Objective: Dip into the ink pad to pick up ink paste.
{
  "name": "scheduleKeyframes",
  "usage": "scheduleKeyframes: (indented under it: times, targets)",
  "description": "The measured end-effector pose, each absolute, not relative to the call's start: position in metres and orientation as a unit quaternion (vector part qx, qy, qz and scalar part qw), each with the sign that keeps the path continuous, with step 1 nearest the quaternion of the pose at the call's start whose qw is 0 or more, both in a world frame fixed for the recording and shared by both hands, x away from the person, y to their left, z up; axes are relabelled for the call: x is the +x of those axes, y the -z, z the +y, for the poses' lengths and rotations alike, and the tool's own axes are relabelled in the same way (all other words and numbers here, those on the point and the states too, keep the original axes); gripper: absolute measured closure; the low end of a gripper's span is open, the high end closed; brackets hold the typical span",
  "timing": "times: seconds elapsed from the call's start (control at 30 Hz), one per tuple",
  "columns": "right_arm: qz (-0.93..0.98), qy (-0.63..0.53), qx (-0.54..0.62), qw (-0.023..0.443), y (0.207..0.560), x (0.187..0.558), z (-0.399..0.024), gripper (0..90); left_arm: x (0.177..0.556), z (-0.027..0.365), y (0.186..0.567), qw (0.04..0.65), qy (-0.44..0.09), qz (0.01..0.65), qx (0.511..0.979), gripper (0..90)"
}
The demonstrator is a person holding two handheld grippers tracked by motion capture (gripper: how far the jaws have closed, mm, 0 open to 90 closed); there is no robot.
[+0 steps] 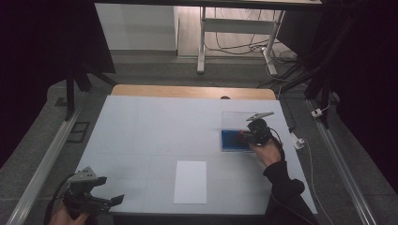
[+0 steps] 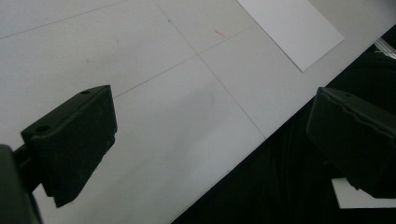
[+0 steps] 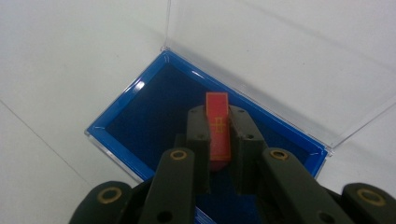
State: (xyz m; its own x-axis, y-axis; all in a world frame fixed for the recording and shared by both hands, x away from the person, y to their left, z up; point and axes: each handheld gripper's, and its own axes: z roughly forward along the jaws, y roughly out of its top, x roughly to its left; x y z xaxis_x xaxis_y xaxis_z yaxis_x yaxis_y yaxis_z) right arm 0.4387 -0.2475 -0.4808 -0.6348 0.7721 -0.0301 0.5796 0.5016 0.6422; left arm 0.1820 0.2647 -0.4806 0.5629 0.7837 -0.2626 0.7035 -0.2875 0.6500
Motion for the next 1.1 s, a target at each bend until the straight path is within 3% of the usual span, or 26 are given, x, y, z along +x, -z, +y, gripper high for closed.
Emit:
scheduleKeyframes:
  times: [0.27, 0.5, 0.7, 0.87, 1.1]
  targets:
    - [0.865, -0.271, 0.369, 0.204, 0.482, 0.43, -0.233, 80.4, 0.182, 0.264, 0.481, 0.372, -0.053, 0.464, 0.802, 2.5]
    - [0.837, -0.327, 0.416, 0.139, 0.485, 0.439, -0.254, 80.5, 0.182, 0.265, 0.481, 0.374, -0.053, 0.465, 0.801, 2.5]
    - [0.857, -0.289, 0.384, 0.185, 0.483, 0.433, -0.239, 80.4, 0.183, 0.264, 0.481, 0.373, -0.053, 0.465, 0.801, 2.4]
    - [0.839, -0.325, 0.411, 0.147, 0.485, 0.438, -0.253, 80.4, 0.183, 0.265, 0.481, 0.374, -0.052, 0.465, 0.801, 2.5]
    - [0.847, -0.314, 0.397, 0.166, 0.484, 0.435, -0.247, 80.2, 0.183, 0.265, 0.481, 0.375, -0.052, 0.465, 0.801, 2.5]
